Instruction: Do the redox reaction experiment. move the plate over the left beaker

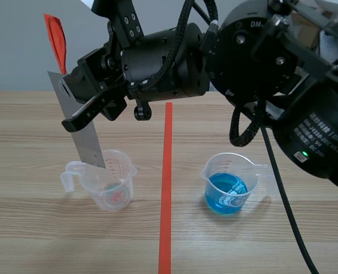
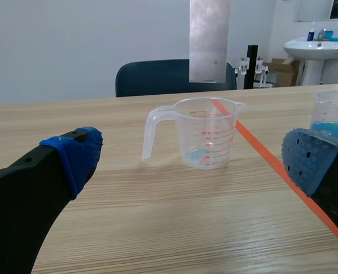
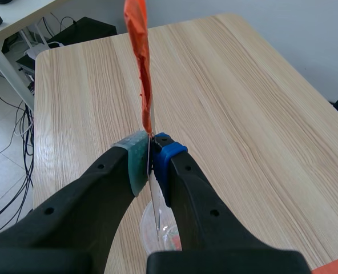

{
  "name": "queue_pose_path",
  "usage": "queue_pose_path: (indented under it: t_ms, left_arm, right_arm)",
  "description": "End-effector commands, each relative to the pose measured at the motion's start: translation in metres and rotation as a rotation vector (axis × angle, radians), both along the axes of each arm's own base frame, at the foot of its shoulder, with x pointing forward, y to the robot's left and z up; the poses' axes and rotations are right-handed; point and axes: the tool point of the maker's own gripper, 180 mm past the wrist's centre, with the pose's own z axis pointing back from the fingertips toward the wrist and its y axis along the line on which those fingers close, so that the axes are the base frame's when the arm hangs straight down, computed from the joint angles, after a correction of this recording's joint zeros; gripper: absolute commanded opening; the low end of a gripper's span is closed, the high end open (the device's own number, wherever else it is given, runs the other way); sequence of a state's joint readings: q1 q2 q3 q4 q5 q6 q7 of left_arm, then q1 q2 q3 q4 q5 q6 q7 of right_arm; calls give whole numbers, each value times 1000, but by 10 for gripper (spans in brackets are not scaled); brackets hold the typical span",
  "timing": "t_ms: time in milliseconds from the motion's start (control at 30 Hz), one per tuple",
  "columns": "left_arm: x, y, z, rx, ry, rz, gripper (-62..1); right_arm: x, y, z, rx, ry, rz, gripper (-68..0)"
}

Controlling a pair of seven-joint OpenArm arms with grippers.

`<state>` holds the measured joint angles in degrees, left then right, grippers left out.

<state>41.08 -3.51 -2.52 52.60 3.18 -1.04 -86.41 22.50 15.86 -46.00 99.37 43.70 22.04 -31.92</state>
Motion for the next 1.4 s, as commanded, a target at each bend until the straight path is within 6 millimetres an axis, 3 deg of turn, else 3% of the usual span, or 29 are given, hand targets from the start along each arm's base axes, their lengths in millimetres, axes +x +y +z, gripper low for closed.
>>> queue_pose_path:
  t_ms: [0, 600, 1367]
  left_arm:
    - [-2, 0, 12, -2, -57, 1, 14]
    - [-4, -12, 10, 21, -49, -70, 14]
    - [-4, -10, 10, 17, -50, -59, 14]
  right_arm:
    - [3, 2, 11, 27, -20, 2, -669]
    - [2, 2, 9, 16, -16, 2, -669]
    - [2, 2, 9, 17, -17, 3, -669]
